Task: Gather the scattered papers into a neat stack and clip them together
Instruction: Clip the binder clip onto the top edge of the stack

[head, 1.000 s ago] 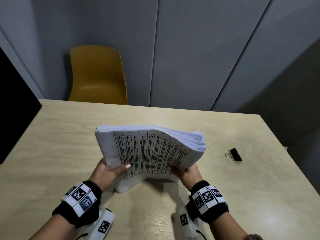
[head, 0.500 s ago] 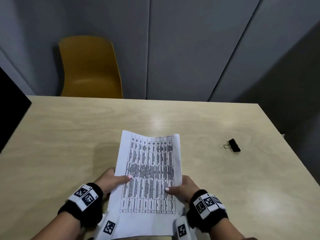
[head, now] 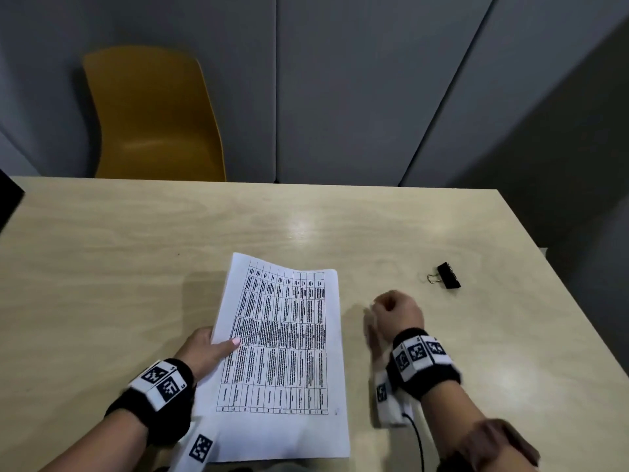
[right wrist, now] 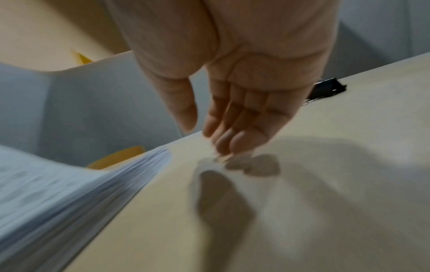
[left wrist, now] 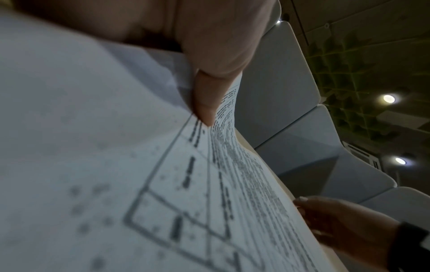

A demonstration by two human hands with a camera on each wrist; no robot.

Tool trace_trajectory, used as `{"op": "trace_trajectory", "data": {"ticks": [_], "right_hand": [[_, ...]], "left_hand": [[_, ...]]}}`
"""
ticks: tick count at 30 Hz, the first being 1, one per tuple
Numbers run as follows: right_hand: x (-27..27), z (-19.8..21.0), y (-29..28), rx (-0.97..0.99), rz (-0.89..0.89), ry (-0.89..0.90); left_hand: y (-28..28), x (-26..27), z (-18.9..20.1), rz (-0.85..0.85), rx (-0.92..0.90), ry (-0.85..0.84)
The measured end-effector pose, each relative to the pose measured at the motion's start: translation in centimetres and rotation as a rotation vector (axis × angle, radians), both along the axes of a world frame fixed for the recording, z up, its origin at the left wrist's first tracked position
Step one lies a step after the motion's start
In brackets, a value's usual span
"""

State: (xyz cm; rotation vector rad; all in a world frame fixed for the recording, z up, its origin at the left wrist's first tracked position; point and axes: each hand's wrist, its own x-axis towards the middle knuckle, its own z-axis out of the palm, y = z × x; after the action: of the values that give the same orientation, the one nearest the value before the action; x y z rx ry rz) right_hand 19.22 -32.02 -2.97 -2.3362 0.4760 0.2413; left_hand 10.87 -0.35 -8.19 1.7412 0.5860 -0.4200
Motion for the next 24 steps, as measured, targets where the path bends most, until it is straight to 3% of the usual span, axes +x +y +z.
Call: {"op": "trace_trajectory", "data": {"ticks": [2,5,8,12,15,20,24], "right_hand": [[2.2,0.4,-1.6,-0.100,-0.130,-0.135],[4.9,0.5,-4.2,-0.299,-0.182,-0.191],[6.7,0.2,-6.7,-0.386,-0.178,-0.179],[7.4,0.3,-8.7,-0.384,-0.062,-0.044],[7.1,0.8,-8.4,-0.392,-0.045,-0.049],[4.7,2.3,-4.2,-0.271,-0.082,-0.215],[2.3,1.4,0.6,0.083,-0.009,-0.174]], "left_hand": [[-0.2,-0.2,0.2,0.009,-0.003,-0.022],[-0.5,-0.3,0.2,0.009,-0.013,-0.035],[-0.8,-0.3,0.4,0.023,-0.029,-0.037],[-0.6,-0.3,0.1,0.021,-0.024,-0.014],[-0.3,-0.3,-0.1,0.023,-0.011,-0.005],[-0.5,-0.2,0.1,0.013,-0.030,-0.020],[-0.4,-0.3,0.0,0.010,-0.037,-0.027]]}}
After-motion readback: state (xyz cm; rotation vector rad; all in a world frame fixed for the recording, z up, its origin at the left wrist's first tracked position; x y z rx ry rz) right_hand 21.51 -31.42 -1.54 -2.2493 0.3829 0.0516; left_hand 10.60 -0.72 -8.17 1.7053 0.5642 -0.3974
